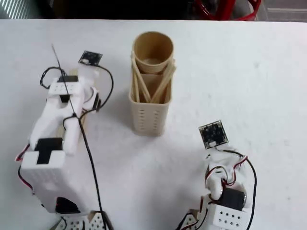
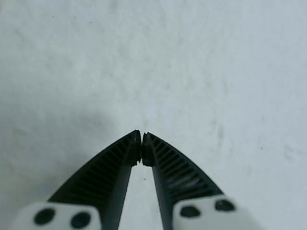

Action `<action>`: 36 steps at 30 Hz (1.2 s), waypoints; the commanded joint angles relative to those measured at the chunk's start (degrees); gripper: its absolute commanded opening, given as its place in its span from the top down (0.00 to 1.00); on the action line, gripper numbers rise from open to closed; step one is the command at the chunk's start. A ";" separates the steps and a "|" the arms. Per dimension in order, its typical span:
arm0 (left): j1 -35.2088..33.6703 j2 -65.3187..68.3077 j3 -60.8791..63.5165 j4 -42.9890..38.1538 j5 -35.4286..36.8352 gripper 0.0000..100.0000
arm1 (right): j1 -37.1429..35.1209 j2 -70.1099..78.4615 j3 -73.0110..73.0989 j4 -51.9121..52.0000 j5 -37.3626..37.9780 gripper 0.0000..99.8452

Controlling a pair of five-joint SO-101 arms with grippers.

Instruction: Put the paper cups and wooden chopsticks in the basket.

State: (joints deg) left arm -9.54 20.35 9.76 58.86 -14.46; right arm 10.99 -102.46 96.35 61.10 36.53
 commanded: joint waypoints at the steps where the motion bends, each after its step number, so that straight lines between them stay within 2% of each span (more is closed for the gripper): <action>1: -0.75 1.01 -5.19 1.23 -0.62 0.87 | 0.22 -0.13 0.53 -0.13 0.00 0.98; 18: -3.91 3.91 -6.24 2.11 0.62 0.87 | 0.22 -0.13 0.53 -0.13 0.00 0.98; 23: -1.36 4.97 -6.24 2.20 -3.60 0.87 | 0.22 -0.13 0.53 -0.13 0.00 0.98; 29: 4.70 6.99 -9.67 8.53 -4.22 0.93 | 0.22 -0.13 0.53 -0.13 0.00 0.98; 36: 4.70 14.46 -18.73 15.65 -4.31 0.96 | 0.22 -0.13 0.53 -0.13 0.00 0.98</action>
State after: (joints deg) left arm -6.29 33.19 -5.54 72.13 -18.15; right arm 10.99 -102.46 96.35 61.10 36.53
